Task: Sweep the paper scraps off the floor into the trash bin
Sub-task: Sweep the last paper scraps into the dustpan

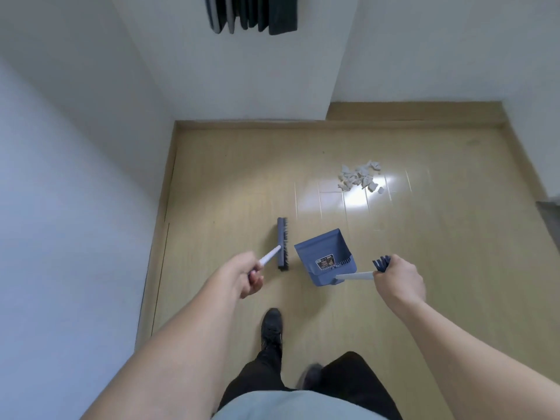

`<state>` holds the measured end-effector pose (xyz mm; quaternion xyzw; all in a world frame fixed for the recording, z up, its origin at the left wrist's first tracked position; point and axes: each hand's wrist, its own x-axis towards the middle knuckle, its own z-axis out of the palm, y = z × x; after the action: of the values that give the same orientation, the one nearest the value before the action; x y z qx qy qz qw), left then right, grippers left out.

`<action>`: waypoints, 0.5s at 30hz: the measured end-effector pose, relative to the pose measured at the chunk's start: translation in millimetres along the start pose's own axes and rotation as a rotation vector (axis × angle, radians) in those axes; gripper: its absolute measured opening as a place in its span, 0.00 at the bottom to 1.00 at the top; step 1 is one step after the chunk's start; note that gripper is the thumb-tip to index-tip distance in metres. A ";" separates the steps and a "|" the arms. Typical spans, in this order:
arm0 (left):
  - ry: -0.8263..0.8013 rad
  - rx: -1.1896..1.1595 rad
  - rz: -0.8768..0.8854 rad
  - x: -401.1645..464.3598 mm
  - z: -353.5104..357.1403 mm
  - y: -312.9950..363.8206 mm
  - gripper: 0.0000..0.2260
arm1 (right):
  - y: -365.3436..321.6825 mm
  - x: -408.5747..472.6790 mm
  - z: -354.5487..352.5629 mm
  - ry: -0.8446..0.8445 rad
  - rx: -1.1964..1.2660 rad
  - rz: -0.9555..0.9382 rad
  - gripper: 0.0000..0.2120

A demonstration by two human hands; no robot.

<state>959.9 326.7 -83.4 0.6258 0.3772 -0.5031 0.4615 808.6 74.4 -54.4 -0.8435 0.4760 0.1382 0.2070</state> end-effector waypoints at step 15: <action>0.129 0.069 0.045 23.6 197.7 144.1 0.08 | 42.6 203.8 -99.6 0.006 0.064 0.036 0.03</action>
<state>1044.1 95.9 -91.4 0.6808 0.3745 -0.4637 0.4258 879.2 -145.1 -64.1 -0.8282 0.4958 0.1242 0.2300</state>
